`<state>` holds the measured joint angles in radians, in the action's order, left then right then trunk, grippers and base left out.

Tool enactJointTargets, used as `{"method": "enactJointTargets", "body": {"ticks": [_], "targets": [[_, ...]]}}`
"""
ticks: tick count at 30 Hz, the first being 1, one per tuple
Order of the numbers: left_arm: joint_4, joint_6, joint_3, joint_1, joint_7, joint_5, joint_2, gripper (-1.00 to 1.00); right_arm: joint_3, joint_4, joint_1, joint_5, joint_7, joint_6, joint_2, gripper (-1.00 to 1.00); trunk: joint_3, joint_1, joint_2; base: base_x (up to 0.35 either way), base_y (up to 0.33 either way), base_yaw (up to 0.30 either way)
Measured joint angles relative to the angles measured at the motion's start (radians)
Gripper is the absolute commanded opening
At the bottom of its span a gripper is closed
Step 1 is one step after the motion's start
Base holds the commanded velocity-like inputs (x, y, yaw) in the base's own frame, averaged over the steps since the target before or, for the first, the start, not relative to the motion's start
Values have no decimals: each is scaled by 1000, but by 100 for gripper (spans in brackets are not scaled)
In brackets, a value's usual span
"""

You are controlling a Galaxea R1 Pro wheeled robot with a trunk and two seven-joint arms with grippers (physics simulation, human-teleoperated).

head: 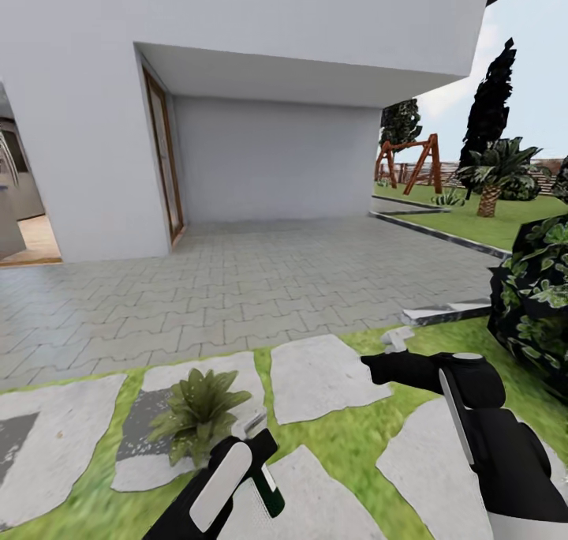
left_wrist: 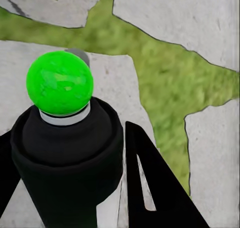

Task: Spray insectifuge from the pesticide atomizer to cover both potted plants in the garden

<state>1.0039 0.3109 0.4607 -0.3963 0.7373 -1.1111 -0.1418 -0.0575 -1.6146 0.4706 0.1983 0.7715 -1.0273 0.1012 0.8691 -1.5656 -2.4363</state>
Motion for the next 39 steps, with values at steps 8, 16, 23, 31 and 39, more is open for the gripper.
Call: {"method": "enactJointTargets", "body": {"ticks": [8, 16, 23, 31, 39], "targets": [[0, -29, 1, 0, 31, 1, 5, -100, 0, 0, 0, 1, 0, -3, 0, -100, 0, 0, 0, 0, -347, 224], [-11, -32, -1, 0, 43, 0, 16, -100, 1, 0, 0, 0, 0, -3, 0, -100, 0, 0, 0, 103, -330, 285], [-40, -32, -10, -7, 11, -1, 37, -100, 1, 0, -1, 0, 0, -3, 0, -100, 0, 0, 0, 193, -303, 287], [-94, -24, -73, -42, -72, -12, 47, -100, -1, 0, -3, 0, 0, -3, 0, -100, 0, 0, 0, 212, -293, 256], [237, 166, -216, -94, 277, -14, 51, -100, -2, 0, -4, 1, 0, 1, 0, -100, 0, 0, 0, 209, -135, 28]]}}
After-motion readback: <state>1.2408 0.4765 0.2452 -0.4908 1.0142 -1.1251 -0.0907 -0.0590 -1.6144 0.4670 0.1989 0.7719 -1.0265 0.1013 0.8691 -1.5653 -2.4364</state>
